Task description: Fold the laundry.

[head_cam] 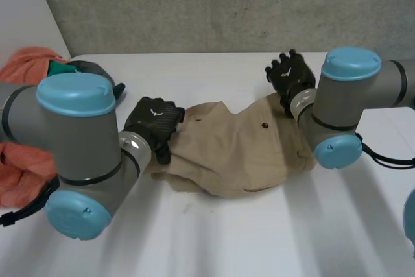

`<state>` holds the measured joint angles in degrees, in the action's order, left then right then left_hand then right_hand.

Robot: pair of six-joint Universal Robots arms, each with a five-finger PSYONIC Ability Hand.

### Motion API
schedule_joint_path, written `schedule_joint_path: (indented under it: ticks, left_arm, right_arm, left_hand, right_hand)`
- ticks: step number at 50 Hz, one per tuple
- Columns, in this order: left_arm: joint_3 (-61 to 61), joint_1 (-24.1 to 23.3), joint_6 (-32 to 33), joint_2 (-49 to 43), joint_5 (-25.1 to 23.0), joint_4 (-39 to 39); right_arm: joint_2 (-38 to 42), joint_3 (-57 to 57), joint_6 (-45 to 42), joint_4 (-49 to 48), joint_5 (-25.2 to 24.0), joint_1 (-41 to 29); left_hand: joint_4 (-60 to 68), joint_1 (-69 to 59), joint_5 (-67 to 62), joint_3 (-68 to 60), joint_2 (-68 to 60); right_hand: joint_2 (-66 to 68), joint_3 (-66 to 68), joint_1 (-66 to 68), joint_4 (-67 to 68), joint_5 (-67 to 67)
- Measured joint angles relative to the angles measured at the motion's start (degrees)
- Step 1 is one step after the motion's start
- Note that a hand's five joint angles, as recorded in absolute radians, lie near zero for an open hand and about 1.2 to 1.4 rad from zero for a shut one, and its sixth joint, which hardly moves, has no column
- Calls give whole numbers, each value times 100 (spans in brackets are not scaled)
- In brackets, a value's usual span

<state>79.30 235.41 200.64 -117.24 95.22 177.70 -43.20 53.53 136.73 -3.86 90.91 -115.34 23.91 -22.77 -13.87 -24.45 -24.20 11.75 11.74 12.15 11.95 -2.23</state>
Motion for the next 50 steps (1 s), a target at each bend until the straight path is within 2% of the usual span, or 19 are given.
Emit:
schedule_joint_path:
  ticks: [6,11,15,20,24,26,31,39,45,50]
  left_arm:
    - [145,17,33,331,198,-235]
    - [662,92,31,907,137,-158]
    - [1232,228,18,1391,-181,13]
    - [1675,370,20,1586,-603,100]
    - [1804,416,33,1541,-751,101]
    - [1852,448,51,1390,-823,86]
    - [1827,448,91,1132,-845,17]
    - [1750,326,153,817,-838,-173]
    - [1659,196,193,569,-811,-218]
    - [1505,121,259,305,-731,-141]
  right_arm:
    - [-1076,771,630,-274,180,81]
    - [-2261,1615,959,393,76,266]
    - [-3063,2383,1060,1420,-255,442]
    - [-3514,3236,1125,2183,-784,612]
    - [-3585,3675,1156,2228,-1105,681]
    - [-3492,4040,1188,1951,-1370,713]
    - [-3083,4368,1251,1158,-1543,671]
    - [-2274,4453,1232,-93,-1354,474]
    - [-1926,4418,1100,-844,-1130,351]
    - [-1762,4369,986,-1117,-1067,274]
  left_hand:
    - [-336,127,367,363,342]
    - [-336,127,368,369,350]
    - [-65,-74,31,116,92]
    - [757,-934,-757,-689,-699]
    - [1212,-1396,-1200,-1149,-1169]
    - [1677,-1853,-1657,-1621,-1648]
    - [1458,-1539,-1469,-1408,-1425]
    - [-293,134,304,303,275]
    - [-536,286,535,572,556]
    - [-503,260,491,538,518]
  right_hand:
    - [-38,-43,-10,-61,3]
    - [-44,-43,-10,-60,4]
    - [322,317,269,272,-283]
    - [1082,1115,1062,1081,-1075]
    - [1209,1268,1228,1250,-1244]
    - [1202,1258,1218,1237,-1226]
    - [1190,1087,1068,1048,-934]
    - [1092,978,1017,927,-781]
    - [1106,1197,1040,1136,-1152]
    - [1106,1318,1158,1265,-1269]
